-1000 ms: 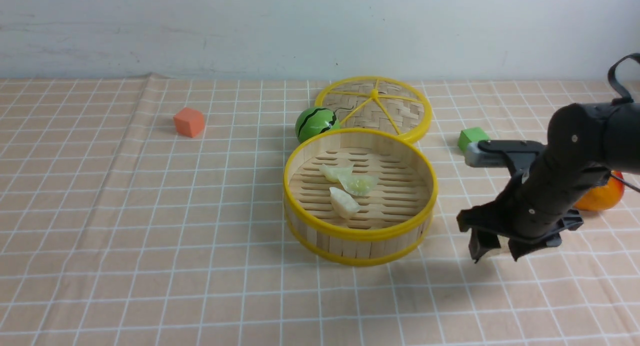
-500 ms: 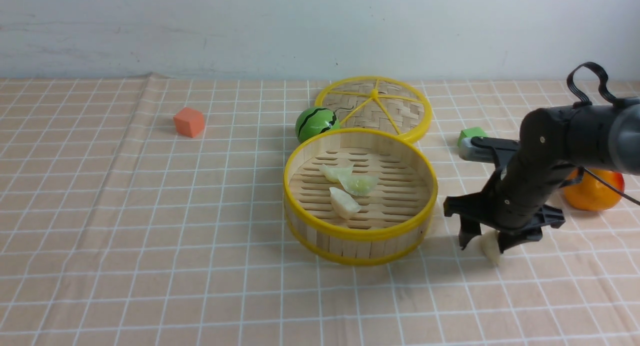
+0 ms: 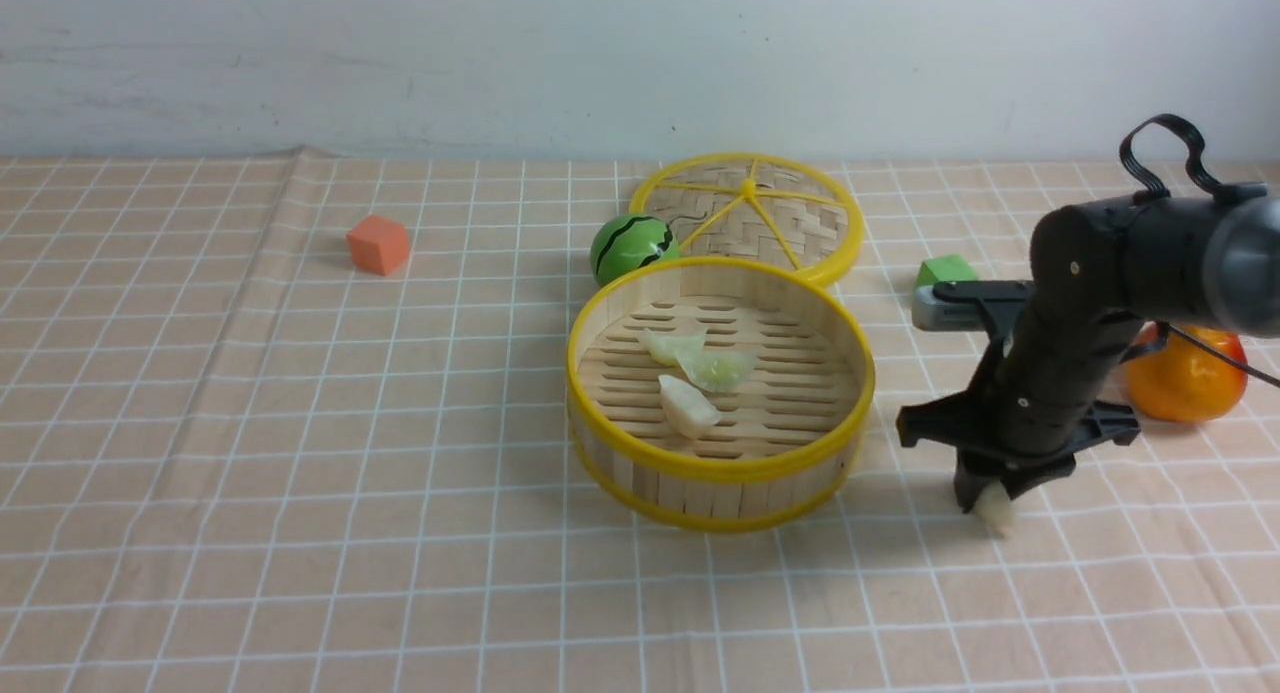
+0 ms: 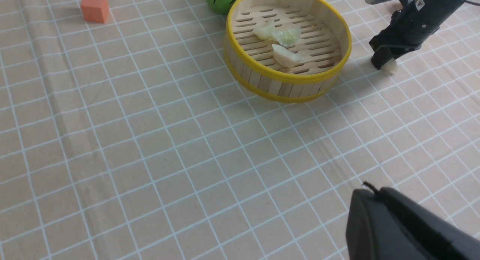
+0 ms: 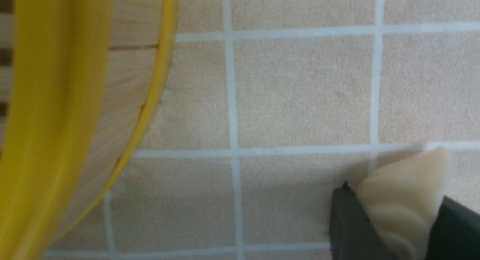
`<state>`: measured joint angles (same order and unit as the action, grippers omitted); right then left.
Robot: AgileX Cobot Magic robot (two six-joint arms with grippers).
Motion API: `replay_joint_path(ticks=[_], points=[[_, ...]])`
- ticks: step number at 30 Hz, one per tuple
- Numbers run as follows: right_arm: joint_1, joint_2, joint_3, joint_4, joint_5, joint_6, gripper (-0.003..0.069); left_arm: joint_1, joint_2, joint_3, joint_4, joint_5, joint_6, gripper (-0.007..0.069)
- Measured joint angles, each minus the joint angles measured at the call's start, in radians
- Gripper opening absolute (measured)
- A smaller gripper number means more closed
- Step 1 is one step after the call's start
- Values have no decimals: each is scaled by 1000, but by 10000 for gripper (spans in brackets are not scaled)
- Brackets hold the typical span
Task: Put the dumplings into the steamer on the table with the brown tablecloth.
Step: 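Place the dumpling in the bamboo steamer basket with the right gripper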
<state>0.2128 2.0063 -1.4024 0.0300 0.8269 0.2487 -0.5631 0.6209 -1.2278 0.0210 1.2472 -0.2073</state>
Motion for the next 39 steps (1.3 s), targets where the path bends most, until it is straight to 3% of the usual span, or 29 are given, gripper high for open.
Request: replay_joint_path(ticks=[8, 12, 28, 30, 36, 39], points=[[125, -2, -228, 58, 105, -164, 199, 0, 0, 0, 0, 0, 0, -10], [191, 9, -343, 77, 45, -187, 199, 0, 0, 0, -2, 0, 0, -10], [205, 137, -416, 136, 28, -193, 199, 0, -1, 0, -4, 0, 0, -1], [205, 153, -416, 138, 28, -193, 225, 0, -1, 0, -4, 0, 0, 0], [205, 160, -416, 139, 75, -193, 419, 0, -1, 0, -4, 0, 0, 4], [205, 140, -416, 140, 125, -196, 472, 0, -4, 0, -4, 0, 0, 5]])
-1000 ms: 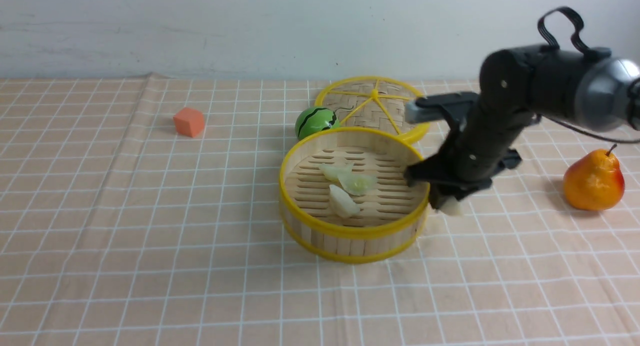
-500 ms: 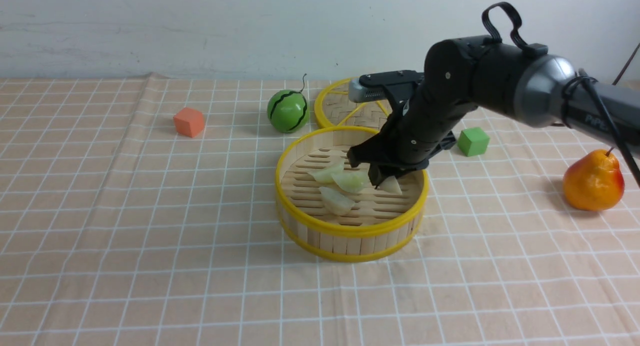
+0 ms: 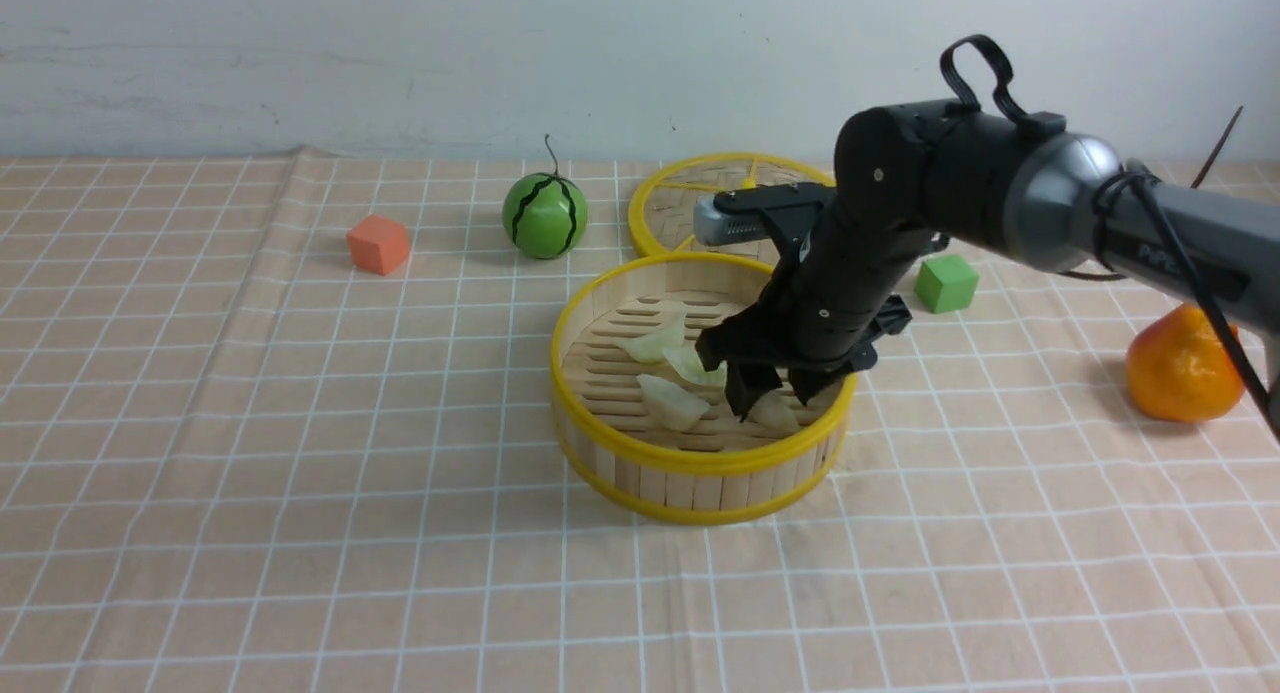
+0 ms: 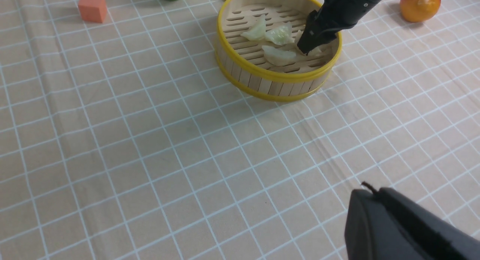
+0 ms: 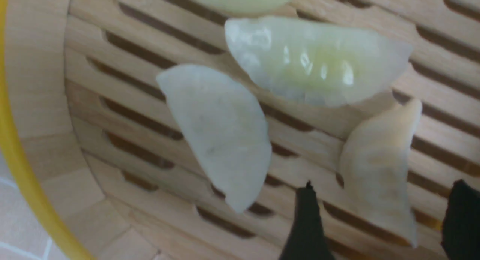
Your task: Put the dumplings into the steamer on the table with the brown tablecloth.
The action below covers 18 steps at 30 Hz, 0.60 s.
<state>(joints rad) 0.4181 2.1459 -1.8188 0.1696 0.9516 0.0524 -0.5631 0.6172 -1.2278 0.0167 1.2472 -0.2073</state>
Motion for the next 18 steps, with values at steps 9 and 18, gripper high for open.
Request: replay_joint_path(ticks=[9, 18], points=[[0, -257, 2, 27, 262, -127, 405, 0, -219, 242, -6, -51, 0, 11], [0, -668, 289, 156, 97, -255, 171, 0, -544, 671, 4, -445, -3, 15]])
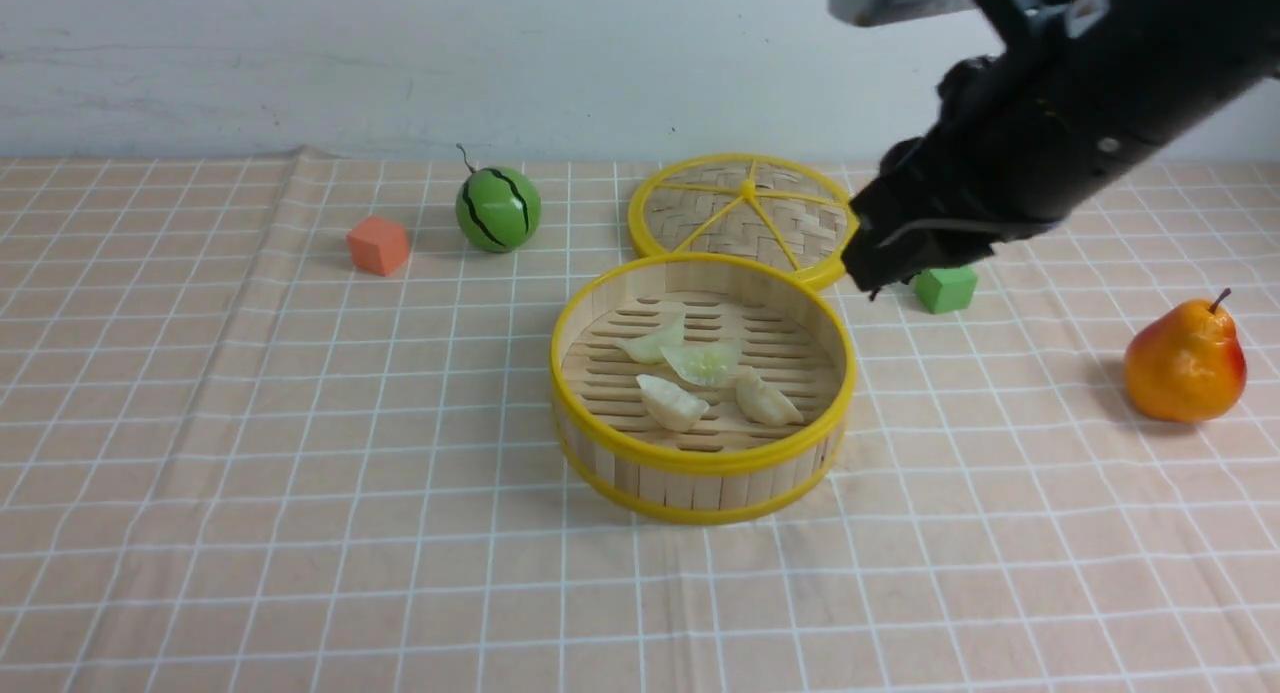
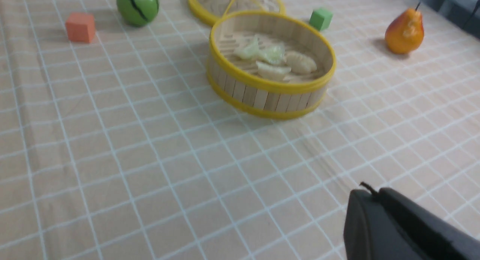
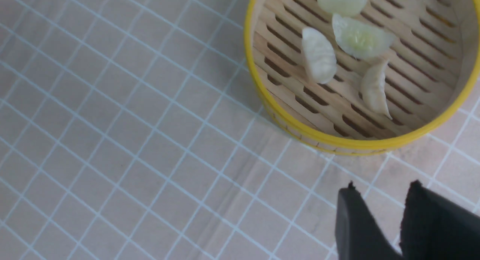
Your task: Put the dumplings into the steamer on the table with the brown tablecloth.
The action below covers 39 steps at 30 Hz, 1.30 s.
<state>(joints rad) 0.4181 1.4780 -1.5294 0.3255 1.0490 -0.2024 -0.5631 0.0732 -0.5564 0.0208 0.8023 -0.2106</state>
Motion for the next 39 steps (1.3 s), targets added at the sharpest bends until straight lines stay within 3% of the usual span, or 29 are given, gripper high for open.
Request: replay_joint_path(ticks=[5, 9, 18, 24, 39], points=[[0, -278, 298, 74, -234, -116, 62, 0, -54, 151, 32, -210, -1, 18], [0, -508, 521, 125, -394, -177, 18, 0, -54, 216, 35, -271, -1, 20], [0, -889, 814, 140, -576, -195, 10, 0, -54, 236, 32, -265, -1, 29], [0, -999, 868, 140, -596, -197, 12, 0, -54, 236, 32, -265, -1, 36], [0, -1036, 874, 136, -366, -197, 27, 0, -54, 236, 31, -265, -1, 55]])
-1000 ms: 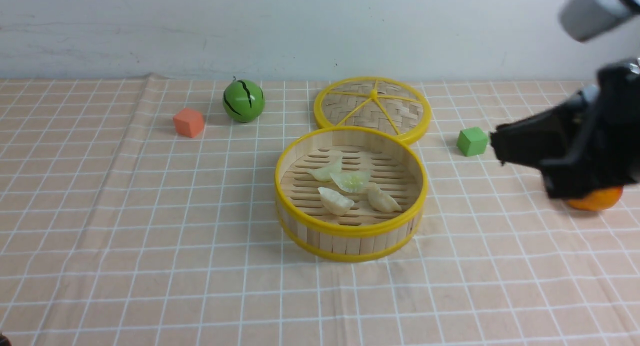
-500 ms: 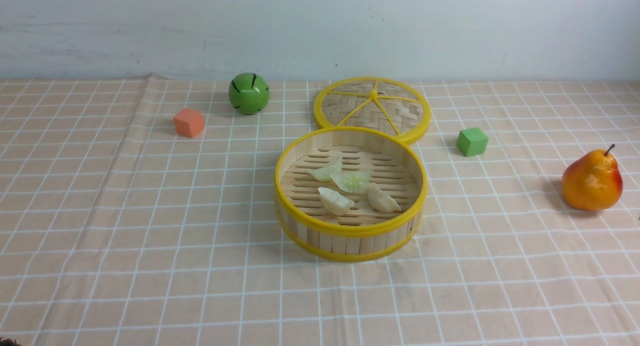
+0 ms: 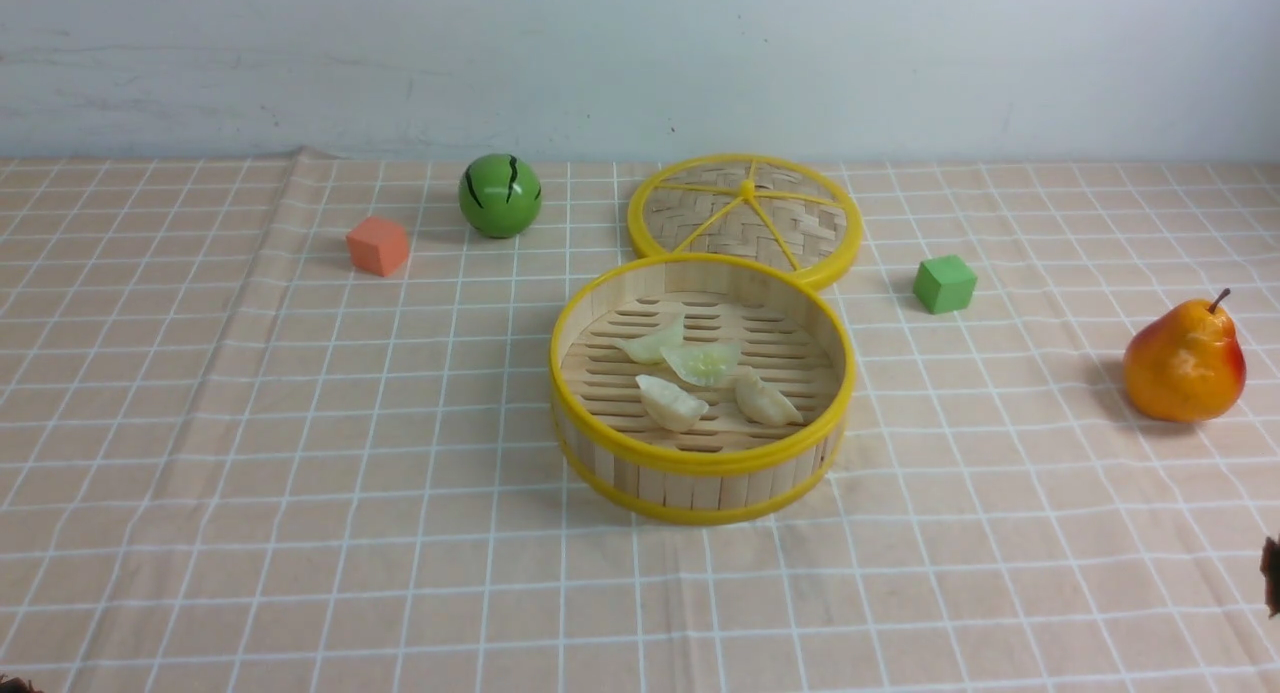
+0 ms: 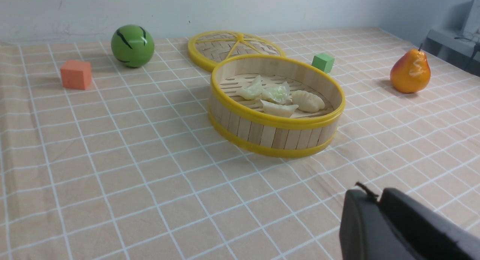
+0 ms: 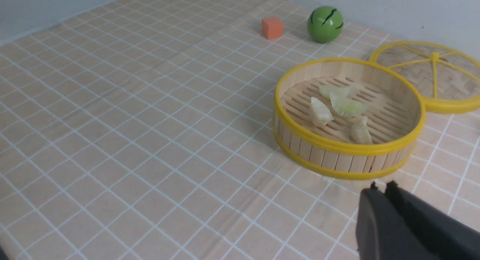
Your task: Put the dumplings into the steamer on the table with the brown tablecloth.
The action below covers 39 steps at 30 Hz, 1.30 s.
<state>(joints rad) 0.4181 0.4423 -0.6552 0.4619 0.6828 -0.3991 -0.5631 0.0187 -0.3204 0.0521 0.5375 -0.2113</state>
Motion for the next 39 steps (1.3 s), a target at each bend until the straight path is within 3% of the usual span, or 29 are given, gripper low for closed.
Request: replay_joint_path(ticks=[7, 12, 16, 23, 27, 39], points=[[0, -2, 13, -46, 11, 0, 15, 0, 0, 0, 0, 0, 0, 57], [-16, -48, 136, -104, -159, 30, -20, 0, 0, 0, 0, 0, 0, 66], [-115, -169, 318, -193, -309, 206, -20, 0, 0, 0, 0, 0, 0, 73], [-336, -387, 573, -395, -339, 526, -20, 0, 0, 0, 0, 0, 0, 78], [-396, -446, 647, -439, -342, 568, -20, 0, 0, 0, 0, 0, 0, 83], [-346, -452, 675, -446, -317, 576, -20, 0, 0, 0, -1, 3, 0, 92]])
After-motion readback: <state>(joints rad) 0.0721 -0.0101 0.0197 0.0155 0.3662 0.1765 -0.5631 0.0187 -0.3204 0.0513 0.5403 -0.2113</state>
